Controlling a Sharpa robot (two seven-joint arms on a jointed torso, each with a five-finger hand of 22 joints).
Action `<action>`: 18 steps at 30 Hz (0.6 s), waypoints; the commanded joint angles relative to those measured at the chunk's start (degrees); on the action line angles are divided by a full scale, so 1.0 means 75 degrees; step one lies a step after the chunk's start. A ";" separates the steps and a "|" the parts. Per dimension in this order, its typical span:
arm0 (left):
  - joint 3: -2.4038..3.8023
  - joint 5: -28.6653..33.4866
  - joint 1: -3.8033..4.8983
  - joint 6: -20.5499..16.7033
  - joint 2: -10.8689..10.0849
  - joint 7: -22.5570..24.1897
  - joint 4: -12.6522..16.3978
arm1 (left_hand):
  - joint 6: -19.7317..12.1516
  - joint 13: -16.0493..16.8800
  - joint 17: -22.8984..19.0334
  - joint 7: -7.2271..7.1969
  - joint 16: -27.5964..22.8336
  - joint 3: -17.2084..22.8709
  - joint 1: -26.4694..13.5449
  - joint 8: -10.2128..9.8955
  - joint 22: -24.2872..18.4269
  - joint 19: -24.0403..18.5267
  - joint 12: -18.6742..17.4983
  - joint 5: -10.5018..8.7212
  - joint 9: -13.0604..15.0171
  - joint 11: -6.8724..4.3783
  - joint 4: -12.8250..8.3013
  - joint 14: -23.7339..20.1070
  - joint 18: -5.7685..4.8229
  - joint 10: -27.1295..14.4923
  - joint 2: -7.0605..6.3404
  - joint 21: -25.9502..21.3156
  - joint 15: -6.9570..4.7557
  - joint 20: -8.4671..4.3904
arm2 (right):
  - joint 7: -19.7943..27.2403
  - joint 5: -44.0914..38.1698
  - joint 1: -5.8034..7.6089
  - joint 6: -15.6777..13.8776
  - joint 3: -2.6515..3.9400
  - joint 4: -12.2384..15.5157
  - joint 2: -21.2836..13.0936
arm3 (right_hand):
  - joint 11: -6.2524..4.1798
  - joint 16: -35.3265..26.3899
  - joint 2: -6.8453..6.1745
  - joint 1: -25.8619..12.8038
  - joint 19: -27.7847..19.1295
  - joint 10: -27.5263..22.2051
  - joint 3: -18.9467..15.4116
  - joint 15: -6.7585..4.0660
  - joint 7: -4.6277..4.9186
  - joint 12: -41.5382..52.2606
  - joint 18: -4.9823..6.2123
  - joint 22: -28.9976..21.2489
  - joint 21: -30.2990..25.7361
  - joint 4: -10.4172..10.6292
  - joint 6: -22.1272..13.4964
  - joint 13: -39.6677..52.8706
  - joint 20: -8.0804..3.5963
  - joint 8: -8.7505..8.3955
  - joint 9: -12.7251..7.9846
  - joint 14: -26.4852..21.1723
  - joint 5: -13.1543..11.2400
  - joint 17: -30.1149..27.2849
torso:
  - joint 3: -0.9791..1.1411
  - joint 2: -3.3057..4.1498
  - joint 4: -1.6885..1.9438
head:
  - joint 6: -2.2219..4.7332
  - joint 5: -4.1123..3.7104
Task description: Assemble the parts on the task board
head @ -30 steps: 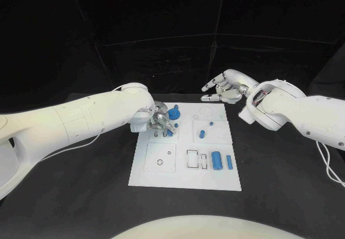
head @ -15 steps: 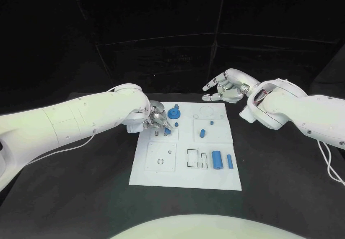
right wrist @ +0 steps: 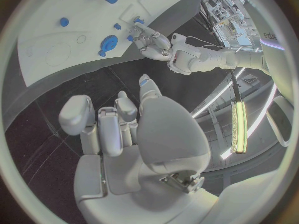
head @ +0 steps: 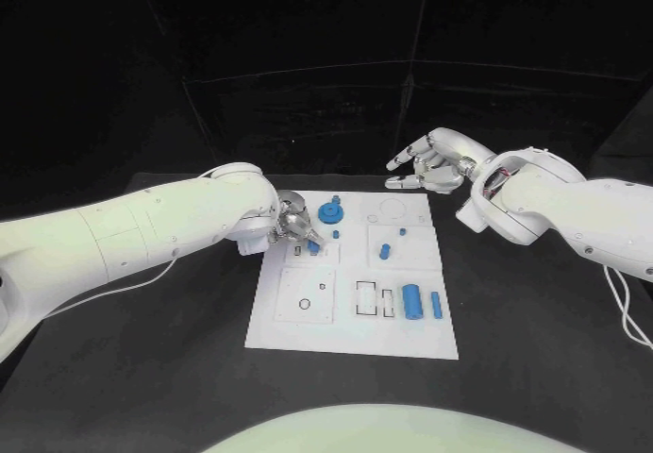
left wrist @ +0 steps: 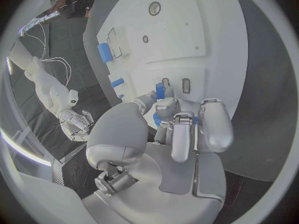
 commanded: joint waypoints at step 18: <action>0.0000 -0.0413 -0.0099 0.0125 0.0030 -0.0109 -0.0007 | 0.0031 -0.0011 0.1905 -0.0011 0.0039 0.1281 -0.0071 0.0056 -0.0001 0.0034 0.0042 -0.0014 0.0027 -0.0022 -0.1199 0.0767 -0.0069 0.0063 -0.0010 -0.0025 0.0019 0.0011 | -0.0028 0.0021 0.0017 0.0057 0.0005 -0.0029 0.0005 | 0.0002 -0.0022 0.0062 0.0044 -0.0035 -0.0050 -0.0044 -0.0031 0.0004 -0.0050 0.0095 -0.0007 -0.0048 -0.0002 0.0019 -0.0007 -0.0007 0.0031 0.0012 0.0378 0.0043 0.0229 | 0.0004 0.0000 -0.0010 | -0.0058 -0.0004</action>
